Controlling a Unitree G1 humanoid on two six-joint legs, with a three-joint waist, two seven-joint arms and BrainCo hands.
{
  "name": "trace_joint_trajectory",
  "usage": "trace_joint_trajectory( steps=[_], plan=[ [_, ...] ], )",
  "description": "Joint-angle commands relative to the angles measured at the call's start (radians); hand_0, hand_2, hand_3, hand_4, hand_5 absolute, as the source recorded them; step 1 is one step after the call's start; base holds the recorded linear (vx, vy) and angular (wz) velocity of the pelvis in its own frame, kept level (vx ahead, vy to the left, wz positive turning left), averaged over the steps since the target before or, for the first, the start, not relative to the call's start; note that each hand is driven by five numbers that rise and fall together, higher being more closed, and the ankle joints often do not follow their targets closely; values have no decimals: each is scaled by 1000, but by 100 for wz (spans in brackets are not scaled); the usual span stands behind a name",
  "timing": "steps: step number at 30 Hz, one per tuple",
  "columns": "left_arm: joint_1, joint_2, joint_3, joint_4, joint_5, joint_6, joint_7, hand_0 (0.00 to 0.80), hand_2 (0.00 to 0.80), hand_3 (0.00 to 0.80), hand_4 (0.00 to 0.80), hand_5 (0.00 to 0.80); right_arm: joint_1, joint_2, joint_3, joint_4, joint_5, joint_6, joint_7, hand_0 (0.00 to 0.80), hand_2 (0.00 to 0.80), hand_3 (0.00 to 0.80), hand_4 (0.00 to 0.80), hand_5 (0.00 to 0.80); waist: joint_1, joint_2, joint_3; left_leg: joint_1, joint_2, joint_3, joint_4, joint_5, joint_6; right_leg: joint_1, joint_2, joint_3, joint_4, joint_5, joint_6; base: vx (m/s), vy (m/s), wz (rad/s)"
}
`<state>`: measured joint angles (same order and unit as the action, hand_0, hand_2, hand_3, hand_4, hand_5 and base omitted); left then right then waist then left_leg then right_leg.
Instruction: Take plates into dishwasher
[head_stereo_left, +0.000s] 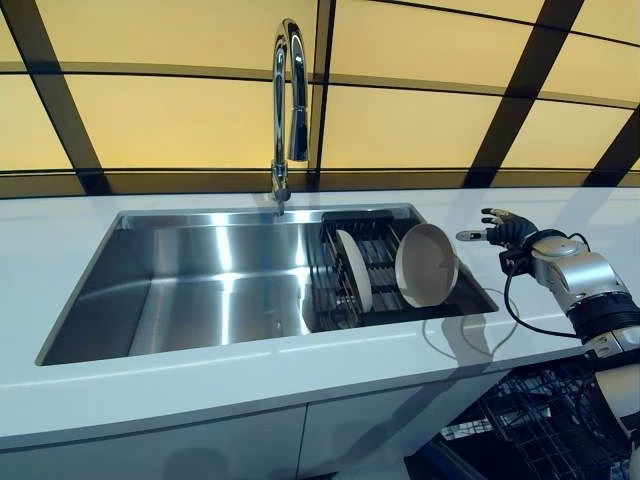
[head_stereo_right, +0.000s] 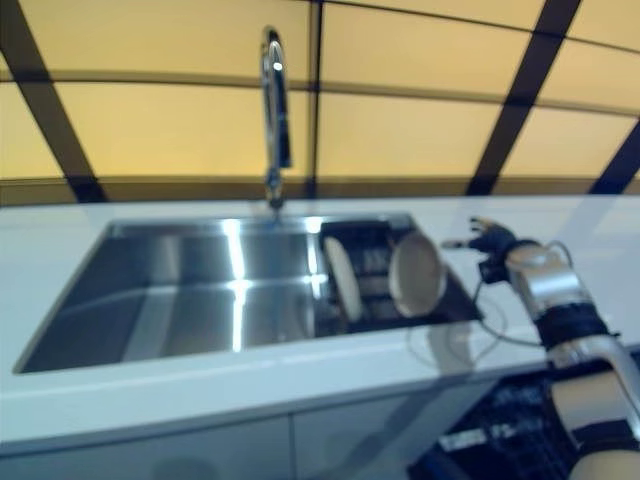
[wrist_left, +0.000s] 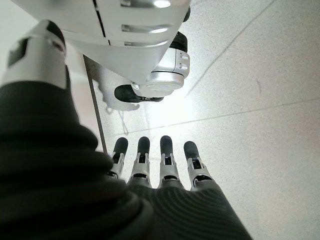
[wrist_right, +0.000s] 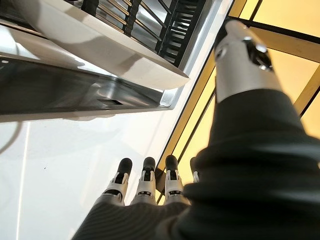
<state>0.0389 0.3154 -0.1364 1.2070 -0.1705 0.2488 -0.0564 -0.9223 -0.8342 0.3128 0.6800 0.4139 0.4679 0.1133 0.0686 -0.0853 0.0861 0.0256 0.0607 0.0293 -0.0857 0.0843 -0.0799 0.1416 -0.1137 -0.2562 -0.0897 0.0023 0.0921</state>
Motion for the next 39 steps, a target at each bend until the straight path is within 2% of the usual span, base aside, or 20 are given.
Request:
trace_joint_trajectory(
  steps=[1,13,29,39],
  plan=[
    [-54,11,-77,85,-9,-9,17,0,0,0,0,0,-133,-27,57,-3,-23,-18,-13,0,0,0,0,0,26,-6,-35,75,4,40,-2,-67,-7,-12,-18,30,2,41,14,0,0,0],
    [-56,10,-82,87,-8,-2,21,0,0,0,0,0,-186,-24,120,27,-120,2,15,0,0,0,0,0,38,-11,-31,69,4,34,-2,-62,-9,-15,-17,23,2,42,13,0,0,0],
    [-58,8,-91,73,-12,10,24,0,0,0,0,0,-214,6,151,1,-132,21,14,0,0,0,0,0,46,-12,-24,64,2,33,-2,-60,-8,-17,-20,19,2,44,15,0,0,0],
    [-58,7,-91,66,-16,18,28,0,0,0,0,0,-199,27,177,15,-279,46,80,0,0,0,0,0,52,-11,-17,60,-1,30,-2,-57,-5,-21,-24,16,2,49,17,0,0,0]
  ],
)
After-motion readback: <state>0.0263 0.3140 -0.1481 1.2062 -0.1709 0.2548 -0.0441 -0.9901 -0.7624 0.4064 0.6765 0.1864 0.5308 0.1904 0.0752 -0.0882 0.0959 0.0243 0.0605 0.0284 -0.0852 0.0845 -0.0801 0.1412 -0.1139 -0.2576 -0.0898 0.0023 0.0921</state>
